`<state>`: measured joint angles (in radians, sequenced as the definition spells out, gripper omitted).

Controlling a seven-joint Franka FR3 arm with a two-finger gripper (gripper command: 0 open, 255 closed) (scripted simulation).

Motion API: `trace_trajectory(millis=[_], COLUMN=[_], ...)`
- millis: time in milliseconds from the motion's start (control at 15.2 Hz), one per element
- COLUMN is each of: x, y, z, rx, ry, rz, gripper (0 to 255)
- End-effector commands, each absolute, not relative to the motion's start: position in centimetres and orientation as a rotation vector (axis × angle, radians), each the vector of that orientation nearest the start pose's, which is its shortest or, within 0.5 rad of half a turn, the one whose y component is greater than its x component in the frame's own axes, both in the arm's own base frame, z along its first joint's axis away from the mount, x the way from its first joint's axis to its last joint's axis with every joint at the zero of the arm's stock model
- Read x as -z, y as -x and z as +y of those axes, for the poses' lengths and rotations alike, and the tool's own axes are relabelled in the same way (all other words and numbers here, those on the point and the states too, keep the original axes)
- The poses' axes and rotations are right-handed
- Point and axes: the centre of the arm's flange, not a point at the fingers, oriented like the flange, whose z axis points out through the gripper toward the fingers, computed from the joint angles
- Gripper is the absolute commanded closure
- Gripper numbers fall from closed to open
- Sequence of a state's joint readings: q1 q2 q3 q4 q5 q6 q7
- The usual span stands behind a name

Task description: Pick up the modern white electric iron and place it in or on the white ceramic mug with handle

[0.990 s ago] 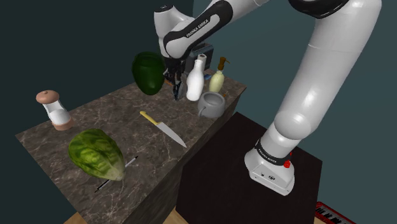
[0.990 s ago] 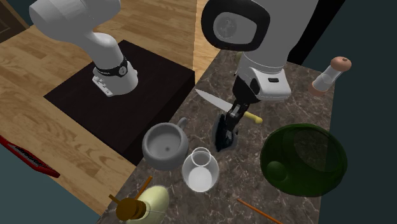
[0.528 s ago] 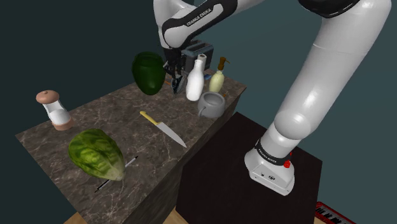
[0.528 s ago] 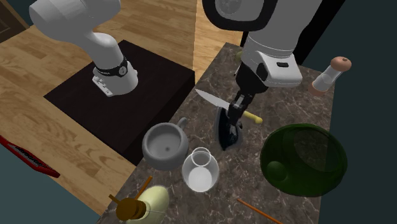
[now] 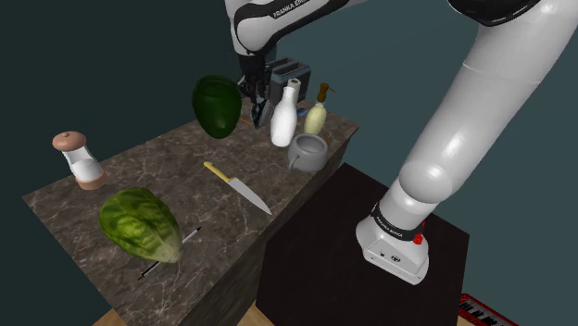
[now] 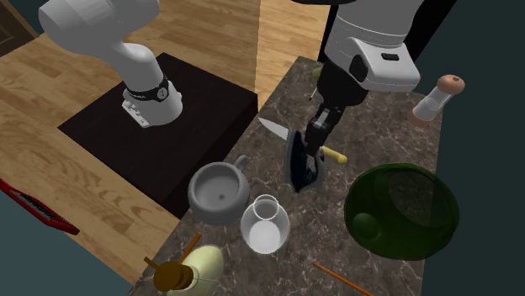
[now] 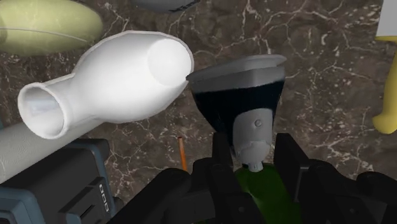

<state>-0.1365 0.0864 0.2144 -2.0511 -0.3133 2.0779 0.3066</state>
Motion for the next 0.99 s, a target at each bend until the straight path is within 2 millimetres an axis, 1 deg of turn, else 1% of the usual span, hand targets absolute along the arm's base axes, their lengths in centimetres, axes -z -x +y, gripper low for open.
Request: trace_trajectory(millis=[0, 132, 198, 924], x=[-40.6, -41.7, -41.9, -45.2], y=[-56.0, -56.0, -56.0, -44.5], z=[2.7, 2.7, 2.7, -5.5], rx=[-0.011, -0.011, -0.011, -0.011], ry=[3.396, 3.396, 3.396, 3.396], rz=[0.115, 0.115, 0.115, 0.116], gripper=[255, 255, 255, 255])
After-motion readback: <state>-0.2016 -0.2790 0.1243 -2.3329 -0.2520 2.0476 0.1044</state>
